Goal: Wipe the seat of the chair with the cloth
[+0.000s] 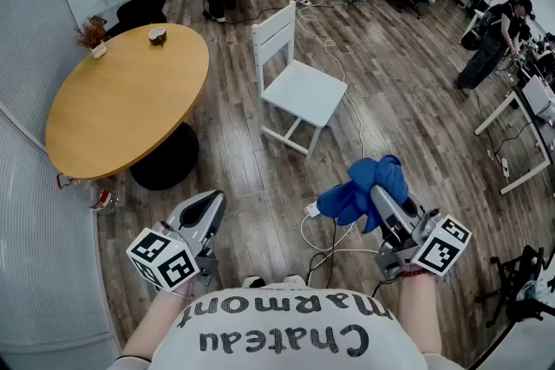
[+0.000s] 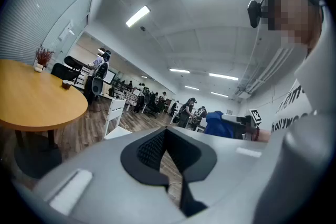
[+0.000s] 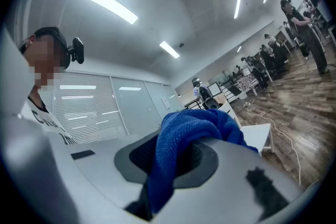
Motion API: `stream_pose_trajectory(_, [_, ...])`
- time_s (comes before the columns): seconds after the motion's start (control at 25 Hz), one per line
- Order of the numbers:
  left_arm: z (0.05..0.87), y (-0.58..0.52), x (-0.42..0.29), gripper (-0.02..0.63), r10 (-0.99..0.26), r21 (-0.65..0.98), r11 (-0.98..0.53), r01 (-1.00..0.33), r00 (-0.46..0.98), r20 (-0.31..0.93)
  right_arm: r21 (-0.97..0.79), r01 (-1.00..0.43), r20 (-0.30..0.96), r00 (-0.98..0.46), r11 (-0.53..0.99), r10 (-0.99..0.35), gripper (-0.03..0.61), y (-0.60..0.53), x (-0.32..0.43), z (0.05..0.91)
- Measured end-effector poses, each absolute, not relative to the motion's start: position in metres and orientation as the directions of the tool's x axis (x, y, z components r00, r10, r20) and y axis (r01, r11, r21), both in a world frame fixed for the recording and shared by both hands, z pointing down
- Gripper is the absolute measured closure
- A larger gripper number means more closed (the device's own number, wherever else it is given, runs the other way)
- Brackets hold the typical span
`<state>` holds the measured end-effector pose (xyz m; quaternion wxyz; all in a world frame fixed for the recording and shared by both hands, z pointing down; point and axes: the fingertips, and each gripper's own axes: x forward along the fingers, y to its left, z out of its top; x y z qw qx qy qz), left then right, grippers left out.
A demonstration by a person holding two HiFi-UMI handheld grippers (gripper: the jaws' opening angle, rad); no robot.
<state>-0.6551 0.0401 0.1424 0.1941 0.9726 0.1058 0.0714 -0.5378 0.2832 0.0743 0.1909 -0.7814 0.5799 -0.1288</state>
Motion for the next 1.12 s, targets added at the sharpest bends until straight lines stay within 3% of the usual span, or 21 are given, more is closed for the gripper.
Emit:
stream_pose_trajectory(0.56, [0.144,0.013,-0.674,0.609,0.278,0.376,-0.898,0.226,0.957,0.087,-0.479,-0.83,-0.055,0.354,-0.287,-0.933,0.508,0.264,-0.552,0.074])
stream_pose_trajectory(0.84, [0.164,-0.009,-0.691,0.609,0.306,0.382,-0.892,0.243,0.945,0.113,-0.489,-0.736,0.119,0.474,-0.467,-0.872,0.508,0.24,-0.551,0.118])
stream_pose_trajectory(1.12, [0.17,-0.024,-0.683,0.609,0.285,0.395,-0.893,0.216,0.951,0.123,-0.528,-0.709,0.104,0.493,-0.468,-0.864,0.508,0.238,-0.537,0.115])
